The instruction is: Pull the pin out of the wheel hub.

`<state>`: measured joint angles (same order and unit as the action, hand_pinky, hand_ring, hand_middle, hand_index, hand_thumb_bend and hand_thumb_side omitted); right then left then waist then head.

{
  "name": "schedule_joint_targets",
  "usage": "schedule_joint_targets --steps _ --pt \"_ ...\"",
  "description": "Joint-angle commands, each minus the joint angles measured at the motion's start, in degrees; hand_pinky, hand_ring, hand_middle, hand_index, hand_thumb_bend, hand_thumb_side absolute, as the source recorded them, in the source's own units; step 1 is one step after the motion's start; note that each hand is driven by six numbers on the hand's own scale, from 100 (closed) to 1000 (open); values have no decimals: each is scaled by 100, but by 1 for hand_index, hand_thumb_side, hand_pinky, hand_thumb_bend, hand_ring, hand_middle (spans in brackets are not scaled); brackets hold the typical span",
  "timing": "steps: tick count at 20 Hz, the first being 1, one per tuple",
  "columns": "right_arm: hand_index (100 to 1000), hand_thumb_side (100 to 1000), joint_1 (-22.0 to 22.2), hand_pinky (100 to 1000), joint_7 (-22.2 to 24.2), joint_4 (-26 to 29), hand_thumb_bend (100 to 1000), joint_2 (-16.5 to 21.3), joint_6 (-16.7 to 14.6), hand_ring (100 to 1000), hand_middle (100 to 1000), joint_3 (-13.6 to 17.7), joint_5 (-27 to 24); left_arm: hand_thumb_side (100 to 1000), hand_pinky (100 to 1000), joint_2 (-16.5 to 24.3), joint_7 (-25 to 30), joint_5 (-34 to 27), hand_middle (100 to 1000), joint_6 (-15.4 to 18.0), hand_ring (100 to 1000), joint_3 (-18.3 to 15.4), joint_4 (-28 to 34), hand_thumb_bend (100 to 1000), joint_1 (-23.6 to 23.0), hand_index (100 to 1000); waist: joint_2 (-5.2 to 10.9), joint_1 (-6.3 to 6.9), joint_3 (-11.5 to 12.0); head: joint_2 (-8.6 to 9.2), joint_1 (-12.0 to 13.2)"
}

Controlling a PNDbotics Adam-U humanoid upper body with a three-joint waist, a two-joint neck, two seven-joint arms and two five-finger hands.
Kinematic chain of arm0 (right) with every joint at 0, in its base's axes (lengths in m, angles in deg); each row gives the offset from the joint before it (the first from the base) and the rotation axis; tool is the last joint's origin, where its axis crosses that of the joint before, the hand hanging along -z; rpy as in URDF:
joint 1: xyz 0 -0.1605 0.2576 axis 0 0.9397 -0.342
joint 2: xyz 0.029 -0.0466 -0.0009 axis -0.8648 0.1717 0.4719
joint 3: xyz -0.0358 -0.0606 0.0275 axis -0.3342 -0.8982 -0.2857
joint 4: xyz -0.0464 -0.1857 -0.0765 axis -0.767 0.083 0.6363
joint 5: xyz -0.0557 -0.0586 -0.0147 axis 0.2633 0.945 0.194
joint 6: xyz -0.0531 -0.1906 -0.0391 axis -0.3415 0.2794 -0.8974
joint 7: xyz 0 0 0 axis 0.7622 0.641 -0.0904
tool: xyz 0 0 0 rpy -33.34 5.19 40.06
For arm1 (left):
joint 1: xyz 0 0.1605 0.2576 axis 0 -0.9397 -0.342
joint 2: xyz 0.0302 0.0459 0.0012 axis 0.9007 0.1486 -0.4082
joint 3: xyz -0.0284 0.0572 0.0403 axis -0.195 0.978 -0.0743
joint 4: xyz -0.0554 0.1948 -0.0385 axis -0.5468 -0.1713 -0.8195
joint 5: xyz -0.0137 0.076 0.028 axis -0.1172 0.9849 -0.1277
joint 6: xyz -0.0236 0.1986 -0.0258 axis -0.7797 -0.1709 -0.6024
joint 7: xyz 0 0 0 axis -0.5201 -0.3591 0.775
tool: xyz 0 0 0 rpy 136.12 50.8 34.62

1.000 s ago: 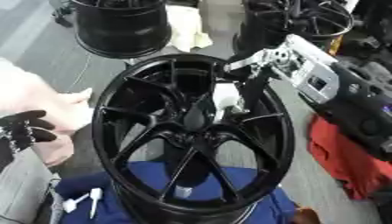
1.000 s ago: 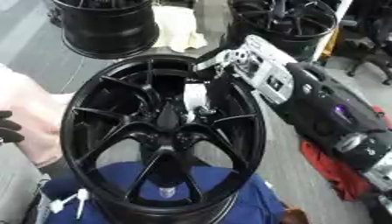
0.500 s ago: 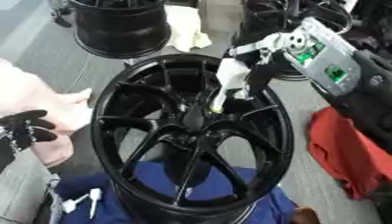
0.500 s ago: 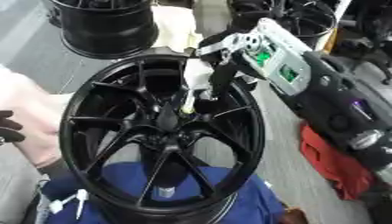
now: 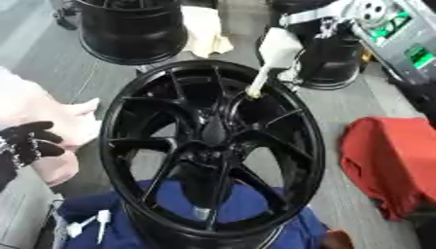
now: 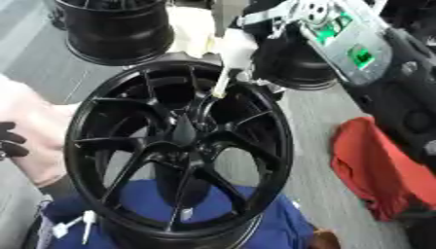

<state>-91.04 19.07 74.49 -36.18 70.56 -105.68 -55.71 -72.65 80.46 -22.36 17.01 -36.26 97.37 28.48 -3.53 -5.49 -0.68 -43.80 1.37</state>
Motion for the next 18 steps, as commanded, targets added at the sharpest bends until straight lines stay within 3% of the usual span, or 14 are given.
schedule_joint_targets --steps 1,3,7,10,12,13,14,15,16,17,18 --pt "575 100 24 383 -194 256 147 501 177 457 432 494 -42 876 833 145 2 7 689 -27 706 -52 107 100 18 886 102 12 -29 -32 8" --pt "581 100 259 396 -464 373 156 743 207 463 436 807 83 877 833 145 2 12 689 -42 706 -65 114 100 21 886 99 0 -47 -32 -10" --pt "594 100 1315 416 -1523 546 161 1090 237 473 445 1823 652 877 833 128 2 36 689 -84 707 -90 133 100 39 886 64 -14 -70 -32 -57" --pt "603 106 2234 442 -2496 439 173 1012 351 484 454 2587 1204 877 834 114 2 39 690 -91 707 -121 145 100 60 885 34 0 -71 -32 -88" --pt "637 134 2828 488 -3171 230 182 843 464 507 474 3004 1305 877 833 101 2 36 690 -91 707 -148 149 100 67 885 16 19 -80 -32 -79" --pt "737 189 3093 580 -3466 89 217 758 516 580 546 3154 1277 877 833 96 2 36 690 -87 707 -158 147 100 68 885 8 31 -88 -32 -65" --pt "793 216 3349 613 -3733 -87 233 658 581 614 588 3289 1223 876 833 94 2 34 690 -79 707 -166 143 100 69 885 3 43 -99 -32 -54" --pt "913 282 3561 689 -3959 -256 275 563 642 699 705 3400 1166 875 833 94 2 31 690 -68 707 -171 138 100 72 885 -1 53 -112 -32 -52" --pt "934 312 3746 714 -4186 -418 293 467 710 729 742 3513 1122 875 833 94 2 27 690 -59 707 -175 132 100 77 885 -2 63 -125 -32 -51" --pt "960 376 3900 789 -4445 -564 330 369 788 815 828 3630 1077 875 833 92 2 18 690 -50 708 -178 126 100 81 885 -3 73 -139 -32 -42" --pt "962 394 4043 805 -4781 -679 341 258 847 836 848 3760 1038 875 834 92 2 14 690 -40 708 -180 118 100 80 885 -3 85 -152 -32 -25"
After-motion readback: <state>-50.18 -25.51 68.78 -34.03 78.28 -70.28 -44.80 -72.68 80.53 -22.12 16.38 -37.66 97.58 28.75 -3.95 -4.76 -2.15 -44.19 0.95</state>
